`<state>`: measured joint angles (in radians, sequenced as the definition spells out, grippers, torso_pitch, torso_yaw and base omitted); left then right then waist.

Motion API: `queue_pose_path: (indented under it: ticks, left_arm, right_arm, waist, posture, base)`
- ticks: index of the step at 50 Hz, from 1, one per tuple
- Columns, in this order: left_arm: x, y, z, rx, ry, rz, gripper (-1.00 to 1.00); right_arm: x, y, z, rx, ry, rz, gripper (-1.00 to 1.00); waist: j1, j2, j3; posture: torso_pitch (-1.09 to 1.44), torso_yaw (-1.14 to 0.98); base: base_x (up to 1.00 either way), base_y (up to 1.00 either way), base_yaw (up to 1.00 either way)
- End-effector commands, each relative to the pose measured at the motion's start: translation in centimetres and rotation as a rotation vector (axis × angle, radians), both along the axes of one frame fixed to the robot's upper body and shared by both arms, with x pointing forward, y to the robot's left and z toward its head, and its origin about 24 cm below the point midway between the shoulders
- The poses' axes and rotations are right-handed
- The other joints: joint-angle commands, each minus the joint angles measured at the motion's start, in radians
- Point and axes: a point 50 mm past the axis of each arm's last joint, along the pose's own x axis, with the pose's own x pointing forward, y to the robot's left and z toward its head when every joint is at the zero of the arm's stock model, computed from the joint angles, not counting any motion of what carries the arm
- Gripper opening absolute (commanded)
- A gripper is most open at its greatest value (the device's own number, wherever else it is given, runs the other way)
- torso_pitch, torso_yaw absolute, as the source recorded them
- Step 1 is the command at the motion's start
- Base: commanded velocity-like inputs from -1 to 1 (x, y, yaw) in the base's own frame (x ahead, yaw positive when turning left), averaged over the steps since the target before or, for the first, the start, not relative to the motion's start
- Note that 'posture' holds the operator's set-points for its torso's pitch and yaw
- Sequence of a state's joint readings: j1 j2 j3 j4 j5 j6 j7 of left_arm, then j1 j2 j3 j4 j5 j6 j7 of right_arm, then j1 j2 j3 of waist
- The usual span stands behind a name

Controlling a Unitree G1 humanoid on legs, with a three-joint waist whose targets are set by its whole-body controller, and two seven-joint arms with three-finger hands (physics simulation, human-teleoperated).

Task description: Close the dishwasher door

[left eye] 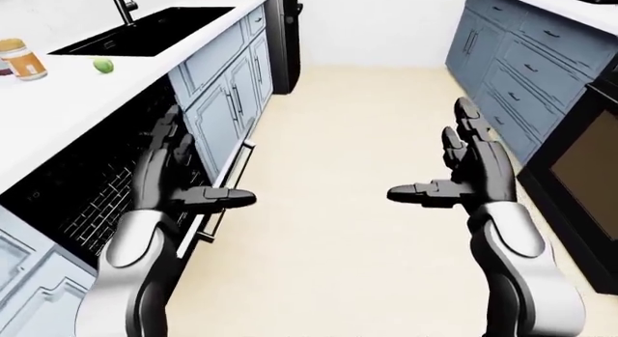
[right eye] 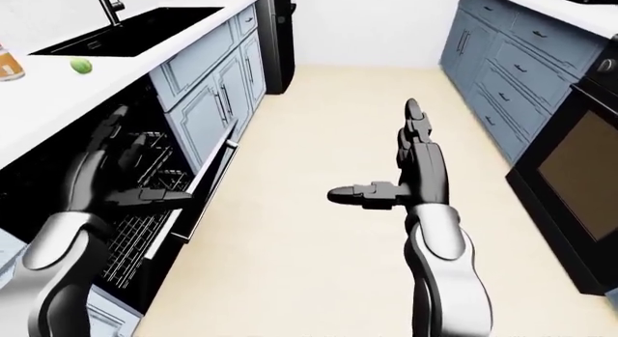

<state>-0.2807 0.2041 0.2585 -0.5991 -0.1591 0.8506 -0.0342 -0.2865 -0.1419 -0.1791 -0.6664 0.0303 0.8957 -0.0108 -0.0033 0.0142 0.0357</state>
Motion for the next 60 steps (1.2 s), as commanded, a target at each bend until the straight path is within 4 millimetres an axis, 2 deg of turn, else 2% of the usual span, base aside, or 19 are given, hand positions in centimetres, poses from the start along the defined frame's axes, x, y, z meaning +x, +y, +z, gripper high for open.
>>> queue_pose_path:
  ticks: [1,4,5,7,12,17,18,20,26,29,38,40,42,44,48,50,54,56,60]
  left_arm:
    - [-0.25,0.16,1.43,0.02,-0.082,0.012,1.0]
    - [-0.24,0.16,1.44,0.02,-0.081,0.012,1.0]
    - [-0.23,0.18,1.42,0.019,-0.081,0.012,1.0]
    - [-0.24,0.17,1.41,0.02,-0.081,0.012,1.0]
    - [-0.25,0.18,1.46,0.019,-0.082,0.011,1.0]
    - [-0.24,0.2,1.45,0.019,-0.081,0.012,1.0]
    - [-0.25,0.19,1.46,0.019,-0.081,0.012,1.0]
    - [-0.24,0.18,1.43,0.019,-0.081,0.011,1.0]
    - [-0.26,0.18,1.43,0.02,-0.081,0.012,1.0]
    - [-0.27,0.15,1.43,0.02,-0.081,0.011,1.0]
    - [-0.23,0.15,1.39,0.02,-0.081,0.011,1.0]
    - [-0.23,0.16,1.4,0.02,-0.081,0.011,1.0]
    - [-0.24,0.14,1.4,0.021,-0.081,0.011,1.0]
    - [-0.25,0.15,1.45,0.021,-0.082,0.012,1.0]
    - [-0.24,0.12,1.41,0.021,-0.081,0.011,1.0]
    - [-0.26,0.15,1.44,0.021,-0.082,0.012,1.0]
    - [-0.3,0.14,1.47,0.021,-0.082,0.012,1.0]
    - [-0.29,0.12,1.47,0.021,-0.082,0.011,1.0]
    - [-0.26,0.16,1.41,0.02,-0.081,0.011,1.0]
  right_arm:
    - [-0.17,0.35,1.31,-0.008,-0.082,0.021,1.0]
    - [-0.21,0.4,1.39,-0.01,-0.081,0.021,1.0]
    - [-0.18,0.38,1.35,-0.009,-0.081,0.021,1.0]
    - [-0.18,0.37,1.34,-0.009,-0.082,0.02,1.0]
    - [-0.18,0.41,1.35,-0.009,-0.081,0.021,1.0]
    - [-0.15,0.39,1.3,-0.009,-0.08,0.021,1.0]
    - [-0.14,0.37,1.28,-0.009,-0.08,0.021,1.0]
    - [-0.17,0.4,1.32,-0.009,-0.08,0.021,1.0]
    - [-0.19,0.38,1.33,-0.01,-0.08,0.021,1.0]
    - [-0.17,0.36,1.31,-0.01,-0.081,0.02,1.0]
    - [-0.16,0.37,1.27,-0.01,-0.08,0.02,1.0]
    - [-0.16,0.39,1.26,-0.011,-0.078,0.023,1.0]
    - [-0.14,0.39,1.27,-0.017,-0.076,0.018,1.0]
    - [0.02,0.29,1.09,-0.022,-0.076,0.01,1.0]
    - [-0.07,0.22,1.25,-0.005,-0.081,0.007,1.0]
    - [-0.11,0.27,1.29,-0.004,-0.077,0.008,1.0]
    - [-0.14,0.27,1.26,-0.003,-0.077,0.01,1.0]
    - [-0.1,0.2,1.26,-0.002,-0.079,0.007,1.0]
    - [-0.06,0.21,1.25,-0.008,-0.079,0.003,1.0]
  waist:
    - [0.002,0.0,-0.013]
    - [-0.001,0.088,-0.034]
    - [0.007,0.045,-0.026]
    - [0.005,0.053,-0.021]
    - [0.004,0.005,-0.02]
    - [0.003,-0.087,-0.026]
    - [-0.005,-0.049,-0.021]
    - [0.001,-0.061,-0.026]
    - [0.003,-0.005,-0.014]
    - [-0.001,0.08,-0.03]
    - [0.003,0.0,-0.02]
    - [0.004,-0.029,-0.02]
    - [0.004,-0.084,-0.031]
    - [0.007,-0.051,-0.009]
    - [0.001,-0.017,-0.035]
    - [-0.014,0.004,-0.009]
    - [-0.005,0.067,0.004]
    - [0.019,0.043,0.011]
    - [0.006,-0.018,-0.027]
  posture:
    - [0.0,0.0]
    - [0.0,0.0]
    - [0.0,0.0]
    - [0.0,0.0]
    - [0.0,0.0]
    - [0.0,0.0]
    - [0.0,0.0]
    - [0.0,0.0]
    - [0.0,0.0]
    - [0.0,0.0]
    - [0.0,0.0]
    - [0.0,0.0]
    - [0.0,0.0]
    - [0.0,0.0]
    - [0.0,0.0]
    - [0.0,0.0]
    - [0.0,0.0]
    - [0.0,0.0]
    - [0.0,0.0]
  base:
    - [0.0,0.09,0.0]
    - [0.0,0.09,0.0]
    - [0.0,0.09,0.0]
    - [0.0,0.09,0.0]
    - [0.0,0.09,0.0]
    - [0.0,0.09,0.0]
    - [0.0,0.09,0.0]
    - [0.0,0.09,0.0]
    - [0.0,0.09,0.0]
    - [0.0,0.09,0.0]
    - [0.0,0.09,0.0]
    - [0.0,0.09,0.0]
    - [0.0,0.09,0.0]
    - [0.0,0.0,0.02]
    - [0.0,0.0,-0.04]
    - [0.0,0.0,-0.91]
    - [0.0,0.0,-1.0]
    - [0.0,0.0,-0.36]
    - [0.0,0.0,0.0]
